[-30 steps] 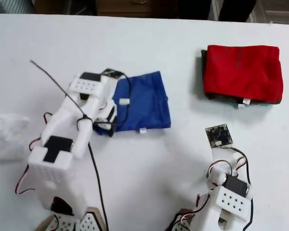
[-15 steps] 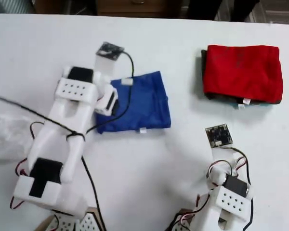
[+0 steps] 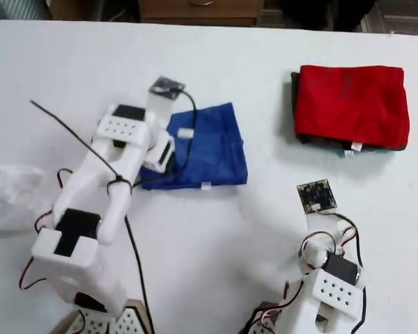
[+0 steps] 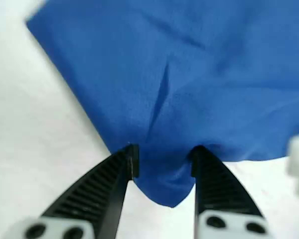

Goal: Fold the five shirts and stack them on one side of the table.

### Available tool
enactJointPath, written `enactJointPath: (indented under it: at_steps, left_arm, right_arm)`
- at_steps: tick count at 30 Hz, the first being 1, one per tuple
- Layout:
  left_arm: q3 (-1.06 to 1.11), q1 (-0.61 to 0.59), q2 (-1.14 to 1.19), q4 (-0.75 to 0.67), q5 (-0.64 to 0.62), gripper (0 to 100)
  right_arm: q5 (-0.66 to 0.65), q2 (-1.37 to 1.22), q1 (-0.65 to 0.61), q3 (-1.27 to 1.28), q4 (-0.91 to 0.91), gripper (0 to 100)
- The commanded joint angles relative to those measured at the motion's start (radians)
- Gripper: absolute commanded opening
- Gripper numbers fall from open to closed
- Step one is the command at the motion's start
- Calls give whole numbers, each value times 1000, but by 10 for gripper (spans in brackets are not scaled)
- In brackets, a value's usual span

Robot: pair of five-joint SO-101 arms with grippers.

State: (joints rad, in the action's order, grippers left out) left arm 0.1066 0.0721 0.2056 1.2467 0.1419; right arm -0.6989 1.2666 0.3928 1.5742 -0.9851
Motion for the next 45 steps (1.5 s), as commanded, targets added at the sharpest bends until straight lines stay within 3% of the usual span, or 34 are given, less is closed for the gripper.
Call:
enactJointPath:
  at_steps: [1,4,10,14,18,25,28,32,38,45]
  left_arm:
    - [-189,8,-11,140,2,191]
    - [-354,3,-11,287,5,191]
    - [-590,0,-11,526,9,191]
    - [-538,-63,-26,532,11,191]
    - [-389,-140,-152,517,58,191]
    - [108,-362,-520,261,129,192]
    - [371,-463,-594,101,150,194]
    - [601,-568,-600,-66,152,194]
    - [760,-608,-600,-215,152,192]
    - [889,-611,-608,-350,144,191]
  right_arm:
    - [2,16,1,-5,-2,21]
    - [-5,15,-1,-18,-2,31]
    - [-2,-42,12,-269,-153,214]
    - [44,-180,-51,-598,-305,178]
    - [143,-458,-226,-887,-492,170]
    - [394,-974,-604,-1287,-558,170]
    - [491,-1178,-693,-1479,-556,170]
    - [559,-1432,-704,-1777,-576,189]
    - [551,-1797,-705,-2200,-700,367]
    - [559,-2109,-679,-2524,-713,368]
